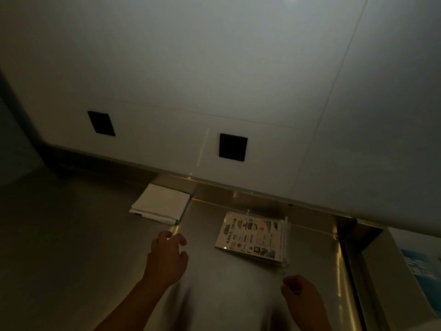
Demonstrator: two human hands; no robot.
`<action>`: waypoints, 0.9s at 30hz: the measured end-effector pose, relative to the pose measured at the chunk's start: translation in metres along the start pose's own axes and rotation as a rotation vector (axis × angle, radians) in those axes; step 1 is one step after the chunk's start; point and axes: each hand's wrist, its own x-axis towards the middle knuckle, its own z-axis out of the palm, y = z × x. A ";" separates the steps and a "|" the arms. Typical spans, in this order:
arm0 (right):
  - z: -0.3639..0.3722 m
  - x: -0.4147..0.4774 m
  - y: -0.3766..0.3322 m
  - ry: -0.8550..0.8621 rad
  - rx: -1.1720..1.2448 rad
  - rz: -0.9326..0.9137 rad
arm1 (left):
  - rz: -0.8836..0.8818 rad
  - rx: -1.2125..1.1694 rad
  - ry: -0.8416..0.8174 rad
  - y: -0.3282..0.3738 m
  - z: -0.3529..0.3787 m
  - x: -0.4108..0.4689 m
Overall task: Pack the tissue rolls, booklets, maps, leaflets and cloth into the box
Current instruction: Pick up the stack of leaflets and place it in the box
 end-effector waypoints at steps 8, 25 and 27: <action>0.023 0.074 -0.032 0.233 0.056 0.262 | 0.120 -0.135 -0.104 -0.038 0.007 0.050; 0.035 0.117 -0.048 0.189 0.017 0.336 | 0.197 -0.280 -0.229 -0.070 0.024 0.075; 0.031 0.119 -0.051 0.161 0.083 0.339 | 0.188 -0.291 -0.211 -0.068 0.020 0.074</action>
